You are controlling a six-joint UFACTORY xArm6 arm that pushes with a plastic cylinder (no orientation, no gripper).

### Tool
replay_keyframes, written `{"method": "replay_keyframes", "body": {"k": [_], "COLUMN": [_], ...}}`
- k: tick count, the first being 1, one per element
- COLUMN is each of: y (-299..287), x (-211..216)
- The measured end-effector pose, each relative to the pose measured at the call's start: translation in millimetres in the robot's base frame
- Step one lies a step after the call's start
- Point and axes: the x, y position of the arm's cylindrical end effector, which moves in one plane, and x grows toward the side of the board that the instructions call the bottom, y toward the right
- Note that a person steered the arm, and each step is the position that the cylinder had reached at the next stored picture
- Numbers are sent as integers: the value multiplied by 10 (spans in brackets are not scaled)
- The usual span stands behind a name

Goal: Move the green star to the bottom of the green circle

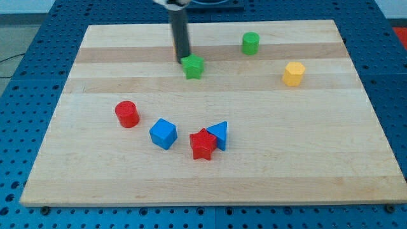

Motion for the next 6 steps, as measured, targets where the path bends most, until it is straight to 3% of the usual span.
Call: {"method": "replay_keyframes", "body": {"k": [1,2,4,6], "y": [-202,115,-310,788], "x": [265,370,919,527]}}
